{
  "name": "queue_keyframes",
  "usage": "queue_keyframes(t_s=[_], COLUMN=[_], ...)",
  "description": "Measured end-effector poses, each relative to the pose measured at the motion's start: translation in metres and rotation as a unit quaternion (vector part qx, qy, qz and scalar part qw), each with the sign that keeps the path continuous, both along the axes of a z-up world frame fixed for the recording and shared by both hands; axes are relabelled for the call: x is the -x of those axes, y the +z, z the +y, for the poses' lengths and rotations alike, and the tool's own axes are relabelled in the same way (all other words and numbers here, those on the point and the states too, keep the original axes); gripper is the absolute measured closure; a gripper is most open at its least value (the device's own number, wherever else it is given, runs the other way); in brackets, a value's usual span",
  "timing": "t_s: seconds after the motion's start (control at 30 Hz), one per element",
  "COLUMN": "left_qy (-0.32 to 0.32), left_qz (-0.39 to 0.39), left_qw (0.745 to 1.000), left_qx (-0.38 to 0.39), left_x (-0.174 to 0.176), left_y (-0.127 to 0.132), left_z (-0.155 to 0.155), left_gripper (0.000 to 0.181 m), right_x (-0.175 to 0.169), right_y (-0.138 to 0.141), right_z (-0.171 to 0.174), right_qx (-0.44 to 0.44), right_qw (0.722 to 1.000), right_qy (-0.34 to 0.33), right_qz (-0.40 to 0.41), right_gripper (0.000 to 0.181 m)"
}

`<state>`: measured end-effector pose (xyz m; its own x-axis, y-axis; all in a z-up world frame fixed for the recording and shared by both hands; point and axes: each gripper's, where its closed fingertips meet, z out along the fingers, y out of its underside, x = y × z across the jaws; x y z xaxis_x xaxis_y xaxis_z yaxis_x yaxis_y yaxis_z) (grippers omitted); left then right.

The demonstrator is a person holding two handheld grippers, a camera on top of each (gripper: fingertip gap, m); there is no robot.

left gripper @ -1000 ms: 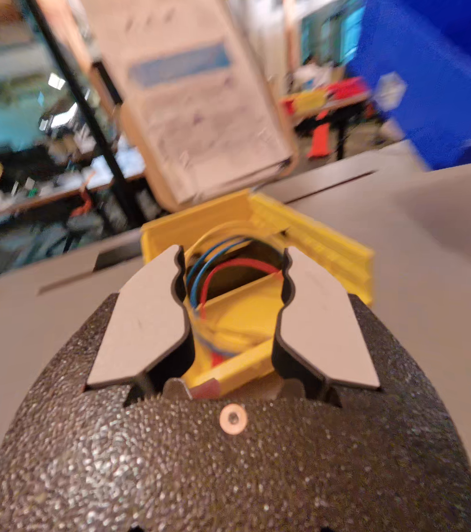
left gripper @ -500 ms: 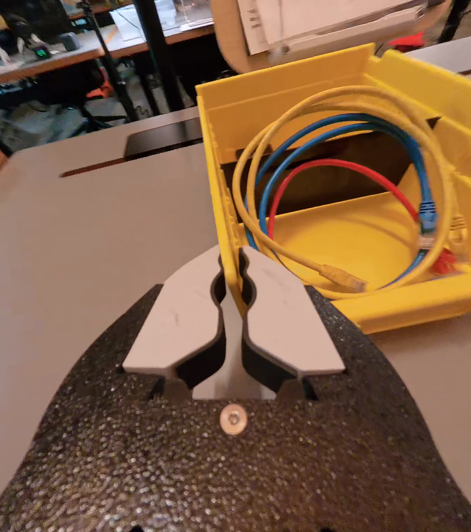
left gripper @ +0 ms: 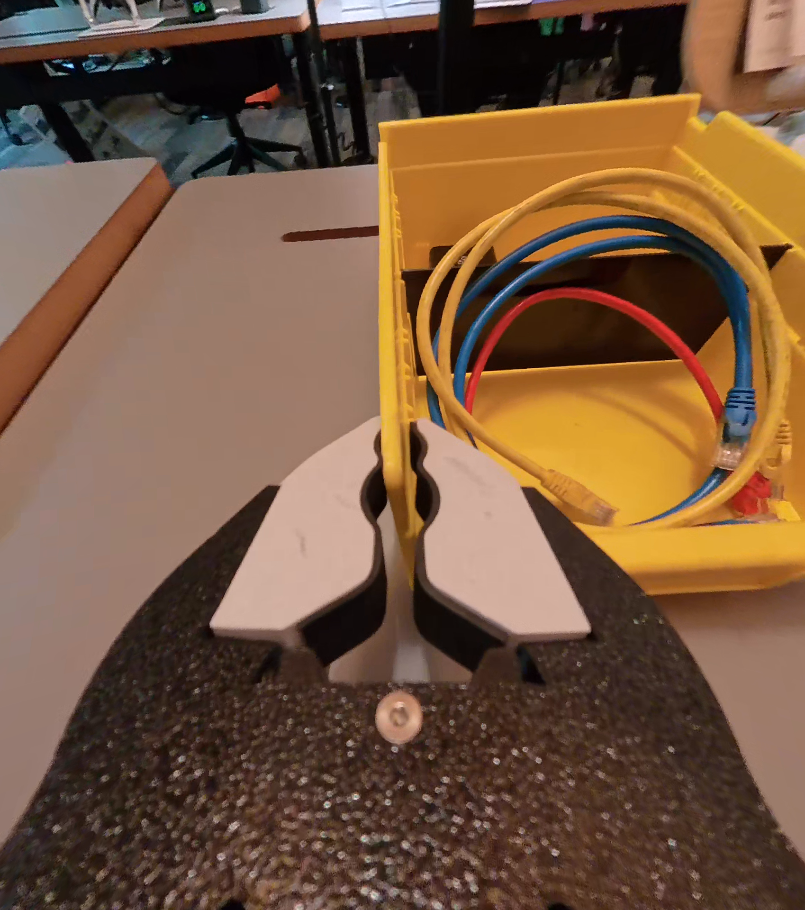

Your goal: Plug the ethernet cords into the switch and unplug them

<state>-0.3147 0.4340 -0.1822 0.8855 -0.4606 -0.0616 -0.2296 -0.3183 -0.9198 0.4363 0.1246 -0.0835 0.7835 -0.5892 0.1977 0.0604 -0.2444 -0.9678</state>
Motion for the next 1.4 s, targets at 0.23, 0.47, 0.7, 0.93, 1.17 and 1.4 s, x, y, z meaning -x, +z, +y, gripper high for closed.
queue_keyframes(t_s=[0.23, 0.47, 0.7, 0.93, 1.17, 1.4], left_qy=[0.014, -0.152, -0.056, 0.029, 0.030, -0.079], left_qz=[0.048, 0.074, 0.225, 0.349, 0.245, 0.214], left_qw=[0.999, 0.965, 0.889, 0.817, 0.837, 0.892], left_qx=[0.018, 0.199, 0.396, 0.457, 0.488, 0.390], left_x=[0.012, -0.097, -0.114, -0.099, -0.108, -0.133], left_y=[0.055, 0.092, 0.011, -0.052, -0.077, -0.014], left_z=[0.024, 0.063, 0.152, 0.173, 0.176, 0.169], left_gripper=[0.146, 0.123, 0.097, 0.102, 0.122, 0.122], right_x=[0.279, 0.354, 0.351, 0.344, 0.347, 0.351], right_y=[-0.011, -0.097, -0.085, -0.076, -0.076, -0.076], right_z=[0.102, 0.128, 0.115, 0.113, 0.111, 0.109], right_qx=[-0.049, 0.037, -0.004, -0.041, -0.040, -0.038], right_qw=[0.853, 0.821, 0.811, 0.805, 0.797, 0.794], right_qy=[0.515, 0.562, 0.576, 0.579, 0.590, 0.598], right_qz=[0.075, 0.089, 0.098, 0.127, 0.122, 0.107], right_gripper=[0.090, 0.080, 0.075, 0.080, 0.080, 0.081])
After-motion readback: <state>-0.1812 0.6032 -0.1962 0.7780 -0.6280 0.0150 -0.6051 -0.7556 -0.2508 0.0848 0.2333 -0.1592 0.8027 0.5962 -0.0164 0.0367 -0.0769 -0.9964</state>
